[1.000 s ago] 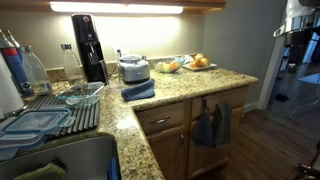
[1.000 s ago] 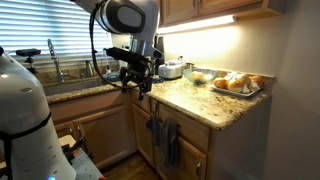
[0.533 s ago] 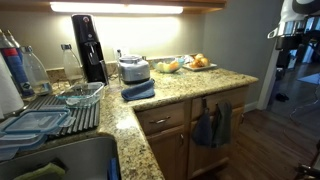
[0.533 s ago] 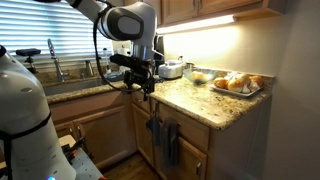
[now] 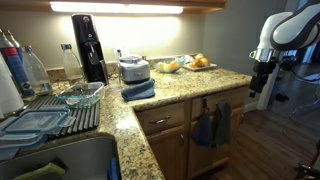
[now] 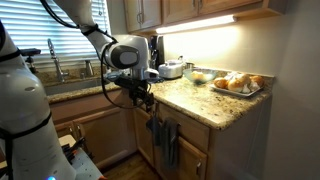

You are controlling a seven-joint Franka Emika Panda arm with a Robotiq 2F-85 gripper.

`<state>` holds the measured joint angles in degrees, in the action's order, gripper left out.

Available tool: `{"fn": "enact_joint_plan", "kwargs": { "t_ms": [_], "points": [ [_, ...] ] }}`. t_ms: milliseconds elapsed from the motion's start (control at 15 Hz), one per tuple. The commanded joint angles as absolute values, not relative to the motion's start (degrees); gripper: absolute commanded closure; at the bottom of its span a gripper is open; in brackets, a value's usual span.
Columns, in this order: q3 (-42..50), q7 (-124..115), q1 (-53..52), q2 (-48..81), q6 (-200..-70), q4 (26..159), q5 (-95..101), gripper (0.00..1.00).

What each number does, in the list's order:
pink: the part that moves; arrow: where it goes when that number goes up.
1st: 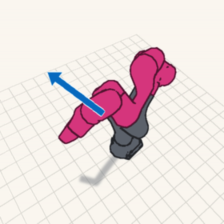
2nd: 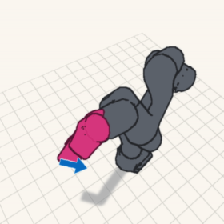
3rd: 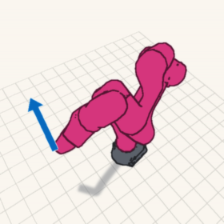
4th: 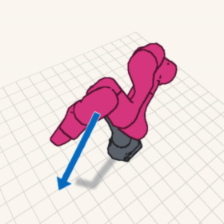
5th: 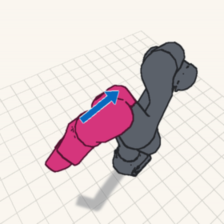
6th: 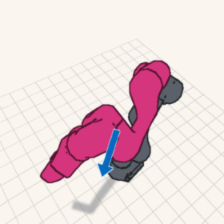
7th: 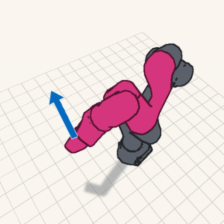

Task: Unhang the cloth on the left from the drawer and place it on the countertop, hang the cloth back on the drawer

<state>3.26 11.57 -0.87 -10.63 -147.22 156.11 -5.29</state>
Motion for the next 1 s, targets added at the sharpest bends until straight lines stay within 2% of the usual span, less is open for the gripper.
{"fn": "enact_joint_plan", "kwargs": {
  "t_ms": [0, 400, 933],
  "points": [
    [2.39, 11.02, -1.06, -9.06, -148.29, 155.93, -5.24, 0.00],
    [1.56, 10.62, -1.28, -6.62, -149.28, 155.09, -5.25, 0.00],
    [-3.60, 12.18, -3.33, 7.69, -166.79, 152.23, -12.98, 0.00]
  ]
}}
